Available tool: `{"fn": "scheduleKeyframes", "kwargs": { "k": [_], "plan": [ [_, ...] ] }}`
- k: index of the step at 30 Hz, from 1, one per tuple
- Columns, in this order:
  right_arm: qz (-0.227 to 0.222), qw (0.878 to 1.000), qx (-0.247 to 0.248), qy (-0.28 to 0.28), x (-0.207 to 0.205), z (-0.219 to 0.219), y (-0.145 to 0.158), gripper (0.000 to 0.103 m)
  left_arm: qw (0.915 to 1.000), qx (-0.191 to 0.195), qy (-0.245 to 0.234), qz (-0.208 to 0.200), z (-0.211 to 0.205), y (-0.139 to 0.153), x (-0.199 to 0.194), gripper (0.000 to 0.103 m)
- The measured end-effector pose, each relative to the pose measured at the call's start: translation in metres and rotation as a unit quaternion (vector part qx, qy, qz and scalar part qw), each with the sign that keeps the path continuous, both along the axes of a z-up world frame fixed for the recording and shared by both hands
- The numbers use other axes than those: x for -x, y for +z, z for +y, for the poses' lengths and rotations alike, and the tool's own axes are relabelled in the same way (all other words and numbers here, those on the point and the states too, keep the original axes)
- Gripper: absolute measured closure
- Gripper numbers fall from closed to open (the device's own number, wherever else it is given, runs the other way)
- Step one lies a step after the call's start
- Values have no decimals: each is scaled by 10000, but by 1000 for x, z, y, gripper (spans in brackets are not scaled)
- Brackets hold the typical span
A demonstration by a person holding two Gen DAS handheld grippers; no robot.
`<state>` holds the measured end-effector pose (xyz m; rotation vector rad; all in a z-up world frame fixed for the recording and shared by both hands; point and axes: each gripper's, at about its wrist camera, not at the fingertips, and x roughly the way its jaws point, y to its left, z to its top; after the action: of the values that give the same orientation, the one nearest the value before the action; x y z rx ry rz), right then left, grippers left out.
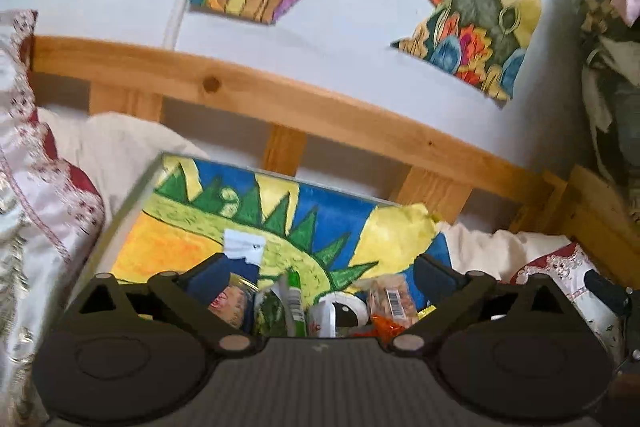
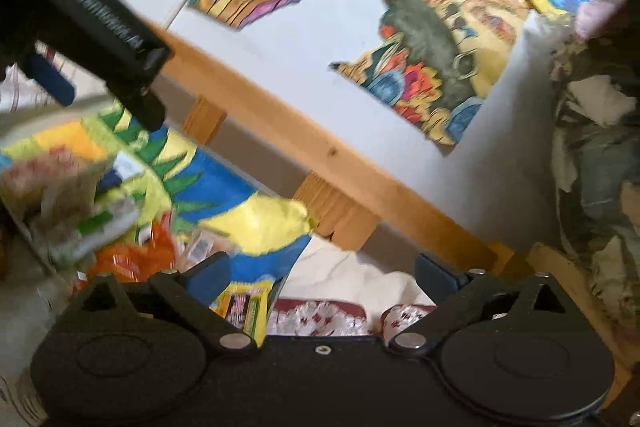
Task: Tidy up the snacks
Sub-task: 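Lower the green stick snack and yellow bar into the tray and open both grippers, then withdraw both tools from the tray back over the gold packet and mandarin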
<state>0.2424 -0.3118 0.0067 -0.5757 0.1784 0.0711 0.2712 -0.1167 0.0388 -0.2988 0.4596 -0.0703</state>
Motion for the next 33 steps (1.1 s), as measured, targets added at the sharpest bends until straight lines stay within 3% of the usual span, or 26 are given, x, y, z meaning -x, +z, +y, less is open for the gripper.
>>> {"fn": "scheduleKeyframes", "kwargs": {
  "k": [11, 21, 33],
  "plan": [
    [-409, 9922, -1181, 0, 47, 2, 42, 1, 9986, -91, 273, -444, 36, 24, 65, 1],
    [-491, 9822, -1803, 212, 97, 22, 55, 1, 9968, -239, 484, -597, 73, 33, 125, 1],
    [502, 9779, -1865, 798, 160, 56, 40, 1, 9968, -296, 737, -68, 103, 7, 187, 1]
  ]
}}
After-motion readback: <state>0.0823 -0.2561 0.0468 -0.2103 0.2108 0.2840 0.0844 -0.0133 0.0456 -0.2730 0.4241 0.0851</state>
